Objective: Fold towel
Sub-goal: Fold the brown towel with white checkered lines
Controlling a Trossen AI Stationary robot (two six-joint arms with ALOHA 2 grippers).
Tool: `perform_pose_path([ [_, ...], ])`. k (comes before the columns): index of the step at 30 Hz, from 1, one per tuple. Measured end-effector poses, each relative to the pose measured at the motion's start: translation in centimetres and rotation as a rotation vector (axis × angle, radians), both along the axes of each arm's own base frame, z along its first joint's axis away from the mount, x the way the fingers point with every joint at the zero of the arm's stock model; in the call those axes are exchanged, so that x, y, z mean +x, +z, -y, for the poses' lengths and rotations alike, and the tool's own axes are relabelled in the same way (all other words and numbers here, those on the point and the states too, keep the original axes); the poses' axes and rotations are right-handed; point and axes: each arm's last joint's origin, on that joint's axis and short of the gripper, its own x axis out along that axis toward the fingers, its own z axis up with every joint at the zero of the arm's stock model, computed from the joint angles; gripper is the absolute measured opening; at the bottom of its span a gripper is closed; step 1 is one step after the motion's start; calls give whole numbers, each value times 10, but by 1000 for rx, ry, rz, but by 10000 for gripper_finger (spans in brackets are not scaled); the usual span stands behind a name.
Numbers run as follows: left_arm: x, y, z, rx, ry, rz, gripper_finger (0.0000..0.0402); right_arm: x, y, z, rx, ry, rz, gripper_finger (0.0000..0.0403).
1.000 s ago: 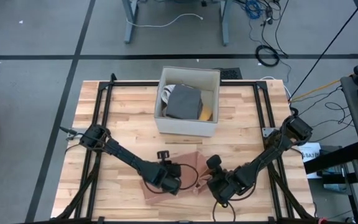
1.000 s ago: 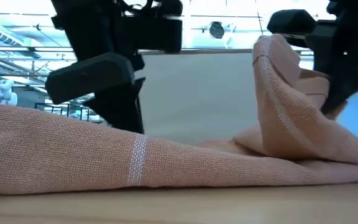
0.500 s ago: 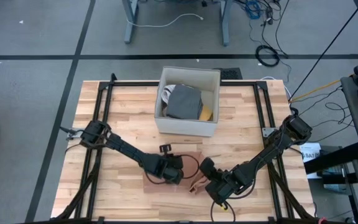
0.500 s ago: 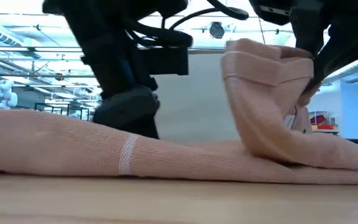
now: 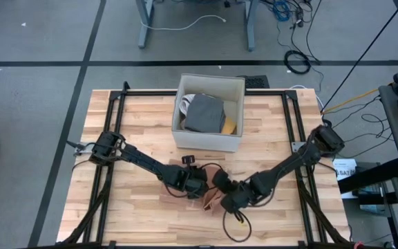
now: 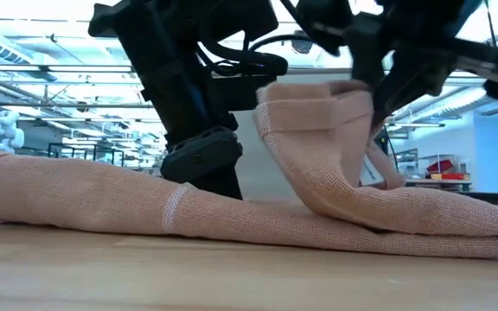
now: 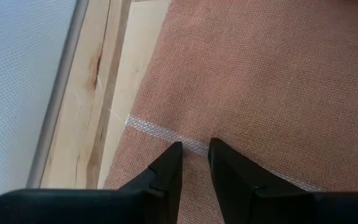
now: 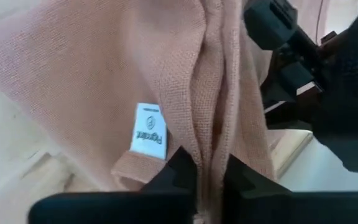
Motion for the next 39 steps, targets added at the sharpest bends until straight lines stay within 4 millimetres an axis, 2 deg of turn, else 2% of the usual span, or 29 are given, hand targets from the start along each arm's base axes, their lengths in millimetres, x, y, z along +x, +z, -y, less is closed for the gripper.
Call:
perform_pose_path([
  [4, 0, 0, 0, -2, 2, 0, 92, 11, -5, 11, 40, -13, -11, 49],
  [10, 0, -1, 2, -8, 1, 3, 92, 20, -12, 24, -27, -73, 7, 146],
  [16, -1, -1, 3, -8, 0, 3, 92, 17, 0, 27, -75, -116, 67, 210],
  [23, -1, -1, 3, -7, -2, 2, 92, 6, 17, 20, -182, -110, 148, 214],
  [29, -1, -1, 4, -7, -5, 2, 92, -3, 17, 15, -171, -209, 166, 204],
  [31, -1, -1, 4, -6, -5, 1, 92, -7, 16, 15, -111, -286, 167, 202],
  [39, -1, 7, 6, 67, -18, -56, 92, -5, 12, 6, 330, -557, 200, 201],
])
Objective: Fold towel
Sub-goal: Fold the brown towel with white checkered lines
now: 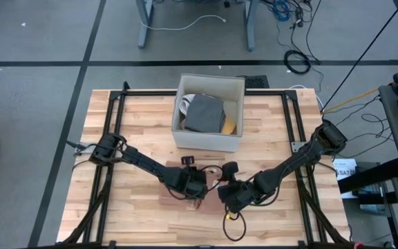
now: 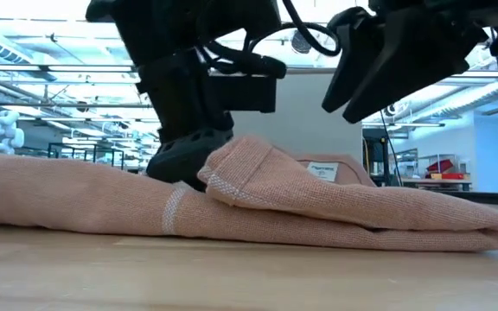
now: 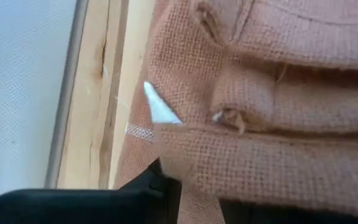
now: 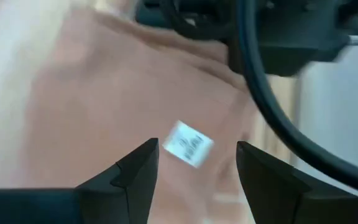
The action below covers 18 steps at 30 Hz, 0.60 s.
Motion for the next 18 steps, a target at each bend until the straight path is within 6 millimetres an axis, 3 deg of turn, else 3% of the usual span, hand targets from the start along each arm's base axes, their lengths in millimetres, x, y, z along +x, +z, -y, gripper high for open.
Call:
perform_pose_path([
  [11, 5, 39, 13, 74, 16, -51, 92, 7, -26, 1, 206, -42, 226, 201],
  [18, 0, 68, 27, 126, 44, -59, 92, 4, -46, 16, 244, -54, 311, 201],
])
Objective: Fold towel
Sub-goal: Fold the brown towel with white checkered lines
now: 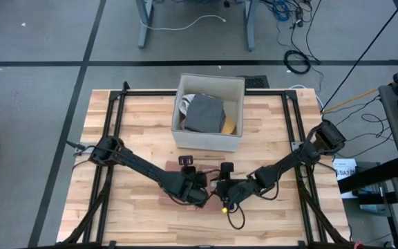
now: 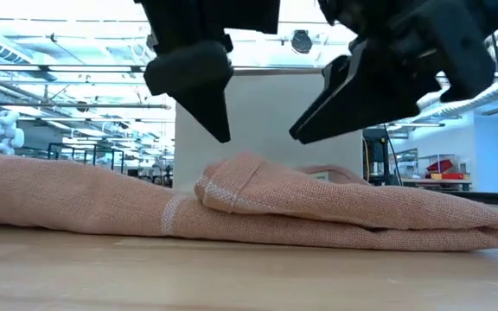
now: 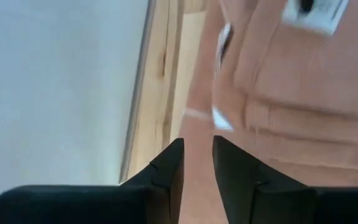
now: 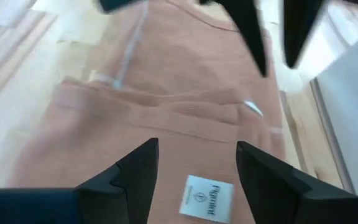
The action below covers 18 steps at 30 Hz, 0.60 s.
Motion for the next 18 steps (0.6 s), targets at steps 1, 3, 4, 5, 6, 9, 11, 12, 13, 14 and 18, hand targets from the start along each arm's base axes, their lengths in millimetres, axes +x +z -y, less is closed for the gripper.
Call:
perform_pose_path([
  [1, 0, 2, 3, -5, 0, 9, 92, 0, -2, 3, 6, -8, 8, 201],
  [3, -2, 3, 10, -26, -5, 18, 92, -2, -8, 9, 16, -28, 8, 201],
  [4, -3, 3, 14, -47, -14, 16, 92, -4, -11, 12, 14, -38, -4, 201],
  [5, -5, 3, 19, -77, -23, 14, 92, -5, -15, 15, 12, -44, -19, 201],
  [6, -7, 3, 24, -108, -29, 9, 92, -5, -17, 17, 18, -42, -28, 201],
  [9, -12, 2, 38, -177, -50, -3, 92, -4, -21, 22, 51, -21, -43, 201],
  [11, -15, 3, 47, -199, -61, 16, 92, -4, -28, 25, 62, -1, -57, 201],
  [12, -17, 3, 52, -207, -61, 26, 92, -2, -31, 26, 66, 4, -55, 201],
  [13, -19, 3, 57, -214, -69, 32, 92, 0, -33, 26, 69, 15, -52, 201],
  [14, -21, 3, 62, -224, -69, 36, 92, 1, -36, 26, 65, 23, -51, 201],
  [18, -32, 2, 80, -277, -73, 34, 92, 4, -48, 28, 42, 35, -66, 201],
])
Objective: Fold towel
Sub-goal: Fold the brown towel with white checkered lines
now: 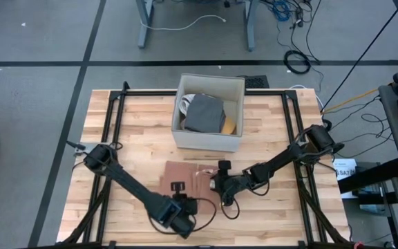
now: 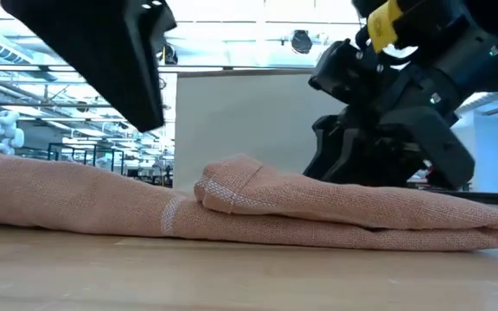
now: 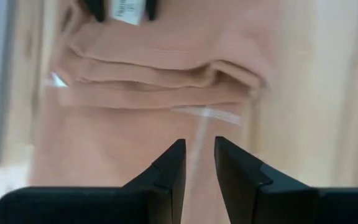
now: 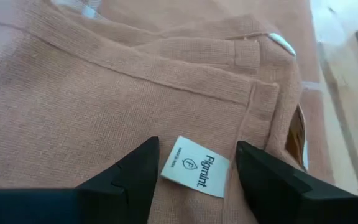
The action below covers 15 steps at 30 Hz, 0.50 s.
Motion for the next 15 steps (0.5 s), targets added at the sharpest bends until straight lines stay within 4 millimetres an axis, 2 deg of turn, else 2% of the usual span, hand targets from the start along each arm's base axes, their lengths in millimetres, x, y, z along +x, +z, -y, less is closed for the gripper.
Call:
perform_pose_path([
  [8, -15, -3, 27, -74, 10, 55, 92, 2, -8, 16, -18, -86, -68, 201],
  [15, -23, -25, 25, -80, 81, 51, 92, -9, -9, 20, -32, -122, -182, 201],
])
